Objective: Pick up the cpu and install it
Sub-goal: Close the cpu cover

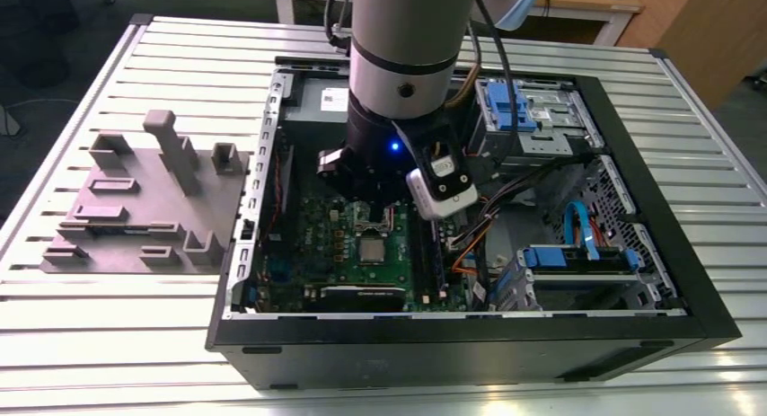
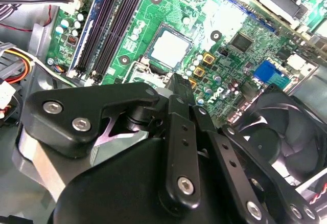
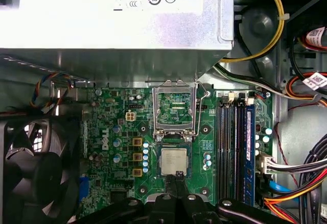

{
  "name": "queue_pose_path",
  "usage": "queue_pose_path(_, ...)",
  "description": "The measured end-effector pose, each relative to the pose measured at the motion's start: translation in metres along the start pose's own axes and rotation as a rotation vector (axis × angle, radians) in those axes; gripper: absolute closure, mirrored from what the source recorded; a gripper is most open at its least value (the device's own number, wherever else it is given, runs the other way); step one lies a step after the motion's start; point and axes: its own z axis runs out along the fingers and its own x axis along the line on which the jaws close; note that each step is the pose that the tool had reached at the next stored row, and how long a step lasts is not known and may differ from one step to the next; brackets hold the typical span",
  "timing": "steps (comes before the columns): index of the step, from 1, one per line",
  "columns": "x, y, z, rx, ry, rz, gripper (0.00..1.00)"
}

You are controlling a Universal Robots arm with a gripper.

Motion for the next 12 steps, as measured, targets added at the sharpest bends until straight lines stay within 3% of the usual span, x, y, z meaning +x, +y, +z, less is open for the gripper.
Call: queue_pose_path(12,0.0000,0.0000,0.0000,0.0032,0.0027,-0.138,0.90)
